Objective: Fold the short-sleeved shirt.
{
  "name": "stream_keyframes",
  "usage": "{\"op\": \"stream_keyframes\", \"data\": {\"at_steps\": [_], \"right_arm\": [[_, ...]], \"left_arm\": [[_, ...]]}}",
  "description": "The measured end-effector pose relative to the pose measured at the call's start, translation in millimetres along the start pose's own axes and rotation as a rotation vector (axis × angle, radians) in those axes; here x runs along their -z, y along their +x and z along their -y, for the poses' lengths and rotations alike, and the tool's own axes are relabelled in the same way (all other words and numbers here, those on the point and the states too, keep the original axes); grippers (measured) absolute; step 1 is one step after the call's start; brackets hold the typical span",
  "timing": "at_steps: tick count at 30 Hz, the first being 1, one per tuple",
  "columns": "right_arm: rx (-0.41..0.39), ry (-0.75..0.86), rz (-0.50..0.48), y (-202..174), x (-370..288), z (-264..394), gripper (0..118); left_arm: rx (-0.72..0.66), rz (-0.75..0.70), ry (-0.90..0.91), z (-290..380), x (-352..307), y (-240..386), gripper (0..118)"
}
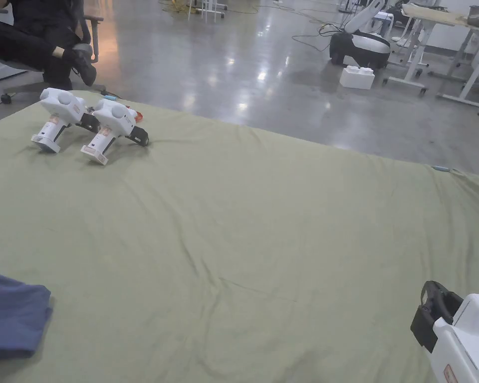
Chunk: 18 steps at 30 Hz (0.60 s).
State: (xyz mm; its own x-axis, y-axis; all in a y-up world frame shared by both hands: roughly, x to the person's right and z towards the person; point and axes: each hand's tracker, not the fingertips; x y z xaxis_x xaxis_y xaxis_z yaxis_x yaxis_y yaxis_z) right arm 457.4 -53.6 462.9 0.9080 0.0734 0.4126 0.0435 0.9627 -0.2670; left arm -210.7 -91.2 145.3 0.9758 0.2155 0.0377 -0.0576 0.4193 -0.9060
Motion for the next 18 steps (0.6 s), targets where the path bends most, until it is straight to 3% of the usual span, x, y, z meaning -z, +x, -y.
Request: {"op": "stream_keyframes", "data": {"at_steps": [2, 6, 9, 14, 18], "right_arm": [[0.004, -0.003, -0.004, -0.2, 0.3, 0.5, 0], [0.001, 0.000, -0.010, -0.2, 0.3, 1.5, 0], [0.006, 0.002, -0.015, 0.5, -0.2, 1.4, 0], [0.019, 0.005, -0.025, 0.6, -1.5, 1.9, 0], [0.025, 0.004, -0.031, -0.8, -1.3, 3.3, 0]], "left_arm": [[0.051, -0.104, 0.045, 2.9, -6.4, 9.5, 84], [0.129, -0.258, 0.153, 7.3, -30.4, 39.3, 84], [0.155, -0.285, 0.245, 8.4, -45.3, 54.4, 84], [0.234, -0.173, 0.395, 25.3, -52.1, 91.4, 83], [0.261, -0.001, 0.467, 53.1, -54.6, 143.4, 80]]}}
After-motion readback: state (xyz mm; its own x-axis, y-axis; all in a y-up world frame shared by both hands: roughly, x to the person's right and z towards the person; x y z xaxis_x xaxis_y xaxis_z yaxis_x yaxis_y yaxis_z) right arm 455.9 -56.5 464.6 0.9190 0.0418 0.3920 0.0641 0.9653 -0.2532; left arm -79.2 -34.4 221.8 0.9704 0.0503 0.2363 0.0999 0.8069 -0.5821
